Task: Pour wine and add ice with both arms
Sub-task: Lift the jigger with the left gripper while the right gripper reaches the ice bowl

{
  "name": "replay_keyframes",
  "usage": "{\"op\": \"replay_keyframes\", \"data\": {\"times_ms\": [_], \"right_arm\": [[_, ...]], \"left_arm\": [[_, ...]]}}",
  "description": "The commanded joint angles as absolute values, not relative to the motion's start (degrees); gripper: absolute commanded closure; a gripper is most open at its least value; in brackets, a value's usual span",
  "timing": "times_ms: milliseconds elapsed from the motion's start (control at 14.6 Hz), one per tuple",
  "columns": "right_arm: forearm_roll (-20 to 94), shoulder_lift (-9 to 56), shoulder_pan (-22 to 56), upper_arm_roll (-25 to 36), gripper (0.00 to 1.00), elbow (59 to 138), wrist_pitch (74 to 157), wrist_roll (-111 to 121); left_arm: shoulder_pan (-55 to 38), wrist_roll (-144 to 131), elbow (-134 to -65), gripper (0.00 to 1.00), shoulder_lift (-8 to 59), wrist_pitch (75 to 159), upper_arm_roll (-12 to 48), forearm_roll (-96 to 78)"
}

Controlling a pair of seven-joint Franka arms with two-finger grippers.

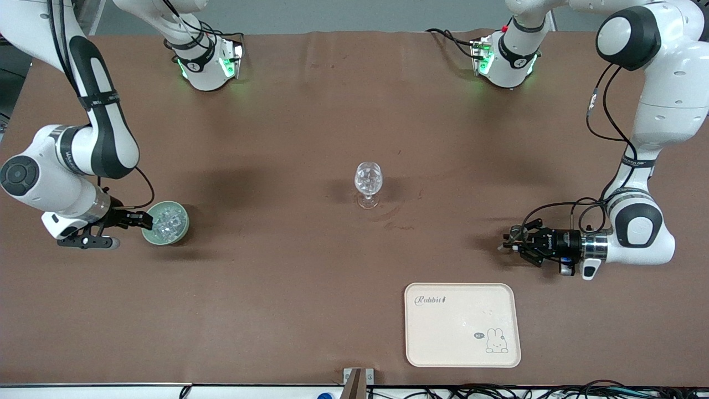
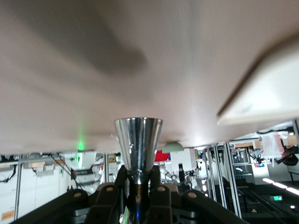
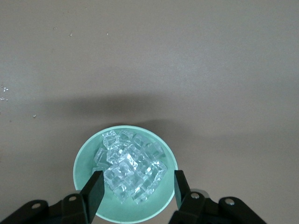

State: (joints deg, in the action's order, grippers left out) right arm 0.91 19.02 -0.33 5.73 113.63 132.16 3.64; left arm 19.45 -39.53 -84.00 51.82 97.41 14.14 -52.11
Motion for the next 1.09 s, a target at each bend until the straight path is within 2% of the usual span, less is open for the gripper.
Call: {"op": "replay_keyframes", "data": {"times_ms": [0,205,410,546,751,1024], "right_arm": [[1.9,19.9,0.1,5.6,0.37,114.3,134.1,3.1],[4.4,20.2,1.4,5.6,0.37,114.2,134.9,3.1],[4.5,21.5,1.8,5.6,0.38,114.2,136.4,3.1],[4.5,22.6,2.0,5.6,0.39,114.3,137.4,3.3],[4.5,23.8,1.3,5.6,0.41,114.3,138.2,3.7],[4.5,23.9,-0.6,5.7,0.43,118.6,143.3,6.1]], "left_arm": [[18.6,-42.8,-88.3,0.99,46.6,96.9,17.0,-52.6],[17.9,-44.0,-93.7,1.00,42.3,99.2,20.0,-53.3],[17.9,-49.2,-101.7,1.00,34.8,106.4,25.3,-53.3],[17.6,-53.1,-104.7,1.00,30.7,109.2,28.2,-53.2],[12.4,-59.2,-107.6,1.00,25.5,114.3,29.0,-53.0],[6.7,-65.2,-109.6,1.00,21.7,119.0,29.0,-52.2]]}}
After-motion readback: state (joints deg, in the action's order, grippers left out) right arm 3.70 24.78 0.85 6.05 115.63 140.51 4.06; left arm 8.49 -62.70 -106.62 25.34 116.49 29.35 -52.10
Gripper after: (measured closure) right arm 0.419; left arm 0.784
